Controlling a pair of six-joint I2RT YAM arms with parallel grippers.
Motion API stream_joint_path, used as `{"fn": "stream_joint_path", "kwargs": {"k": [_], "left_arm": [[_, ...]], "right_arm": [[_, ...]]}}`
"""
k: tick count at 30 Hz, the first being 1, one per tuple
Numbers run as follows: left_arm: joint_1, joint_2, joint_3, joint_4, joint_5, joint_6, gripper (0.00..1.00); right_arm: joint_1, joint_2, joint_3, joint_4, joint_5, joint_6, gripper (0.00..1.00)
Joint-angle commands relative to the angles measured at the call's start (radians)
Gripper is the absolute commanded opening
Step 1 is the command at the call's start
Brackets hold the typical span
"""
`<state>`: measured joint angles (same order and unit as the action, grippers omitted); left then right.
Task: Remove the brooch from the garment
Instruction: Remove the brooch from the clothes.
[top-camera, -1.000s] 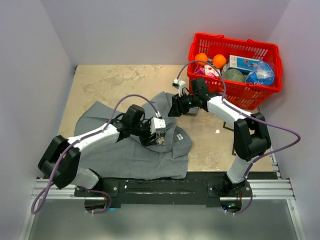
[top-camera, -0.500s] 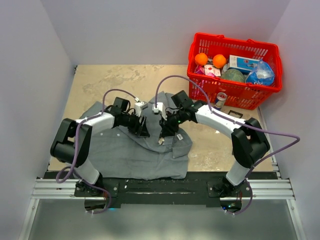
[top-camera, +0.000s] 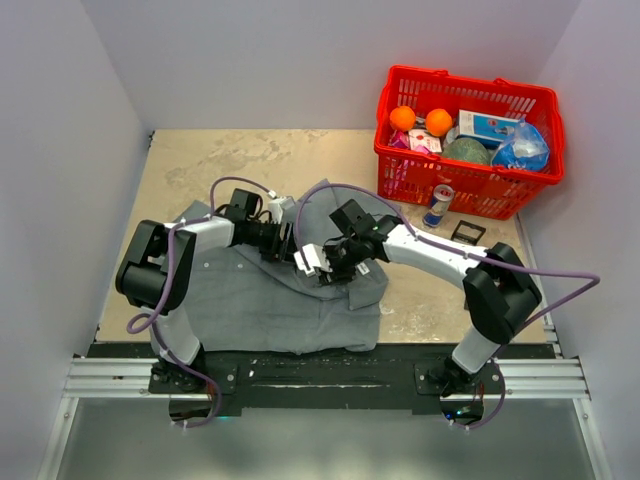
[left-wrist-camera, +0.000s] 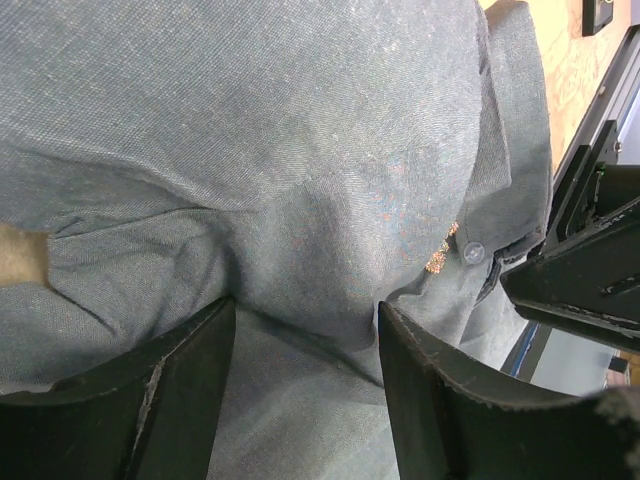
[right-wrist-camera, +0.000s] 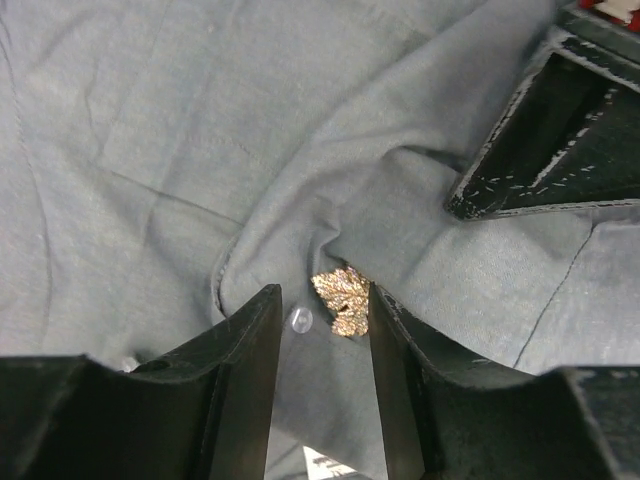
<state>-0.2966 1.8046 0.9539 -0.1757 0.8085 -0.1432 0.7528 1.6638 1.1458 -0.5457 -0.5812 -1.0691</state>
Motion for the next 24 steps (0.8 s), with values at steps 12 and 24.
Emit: {"fn": "stream_joint_path", "kwargs": {"k": [12, 24], "left_arm": [[0.013, 0.007, 0.013, 0.033, 0.014, -0.019, 0.64], [0.013, -0.001, 0.0, 0.036, 0.015, -0.018, 0.63]], "right_arm": [[0.016, 0.051, -0.038, 0.084, 0.113, -0.169, 0.43], [0.036, 0.096, -0.02, 0.139, 0.121, -0.112, 0.32]]}}
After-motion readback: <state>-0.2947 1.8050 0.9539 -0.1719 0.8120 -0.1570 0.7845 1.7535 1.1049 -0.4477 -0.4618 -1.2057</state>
